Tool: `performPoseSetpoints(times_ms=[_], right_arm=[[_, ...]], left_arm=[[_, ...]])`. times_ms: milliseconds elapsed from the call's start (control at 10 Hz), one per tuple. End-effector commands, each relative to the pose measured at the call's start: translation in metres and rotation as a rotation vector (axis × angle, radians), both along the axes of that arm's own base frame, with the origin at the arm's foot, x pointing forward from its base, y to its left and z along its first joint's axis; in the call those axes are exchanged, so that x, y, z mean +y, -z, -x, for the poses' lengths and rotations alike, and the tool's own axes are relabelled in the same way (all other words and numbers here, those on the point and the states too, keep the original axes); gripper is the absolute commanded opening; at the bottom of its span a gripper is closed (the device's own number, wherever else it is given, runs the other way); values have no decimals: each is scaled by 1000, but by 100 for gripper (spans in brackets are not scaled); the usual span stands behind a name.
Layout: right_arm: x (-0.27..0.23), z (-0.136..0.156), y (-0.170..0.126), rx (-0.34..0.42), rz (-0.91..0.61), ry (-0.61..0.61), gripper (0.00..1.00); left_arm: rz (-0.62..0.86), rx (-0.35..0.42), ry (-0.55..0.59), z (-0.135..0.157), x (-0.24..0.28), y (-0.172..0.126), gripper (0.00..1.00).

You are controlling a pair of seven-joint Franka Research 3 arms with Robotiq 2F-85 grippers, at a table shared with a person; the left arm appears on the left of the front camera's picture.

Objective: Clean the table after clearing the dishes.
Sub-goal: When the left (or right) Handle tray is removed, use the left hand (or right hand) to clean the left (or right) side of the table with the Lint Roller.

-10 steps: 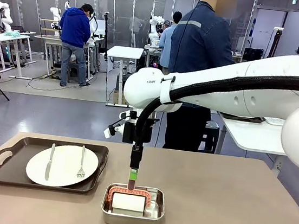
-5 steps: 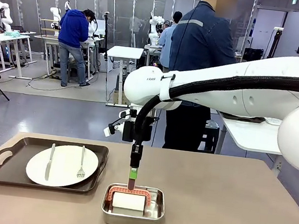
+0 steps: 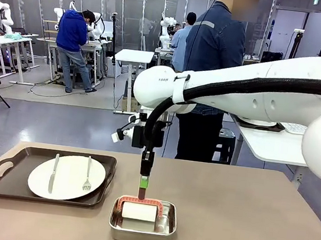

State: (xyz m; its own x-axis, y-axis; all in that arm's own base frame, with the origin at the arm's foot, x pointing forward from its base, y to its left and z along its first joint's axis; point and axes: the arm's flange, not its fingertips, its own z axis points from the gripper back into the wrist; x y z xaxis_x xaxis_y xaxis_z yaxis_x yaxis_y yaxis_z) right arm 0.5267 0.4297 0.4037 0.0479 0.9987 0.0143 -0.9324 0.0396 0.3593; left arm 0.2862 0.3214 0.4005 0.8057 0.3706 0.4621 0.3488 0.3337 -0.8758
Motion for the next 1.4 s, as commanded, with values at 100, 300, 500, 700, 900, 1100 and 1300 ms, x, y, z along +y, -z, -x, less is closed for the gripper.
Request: performPoseSetpoints(times_ms=[100,300,500,700,900,1100,1300], right_arm=[[-30,29,-61,-111,24,132,0],[-67,39,-94,-148,-4,247,0],[-121,46,-116,-131,-131,388,0],[-180,52,-122,-141,-168,614,0],[-217,52,-101,-79,-161,828,0],[-244,54,-82,-76,-192,984,0],[-252,40,-85,-57,-153,896,0]], left_arm=[[2,-3,-4,2,1,-1,100],[2,-3,-4,2,1,-1,100],[2,-3,-4,2,1,-1,100],[2,-3,-4,2,1,-1,100],[2,-3,-4,2,1,-1,100],[2,-3,-4,2,1,-1,100],[2,-3,-4,2,1,-1,100]])
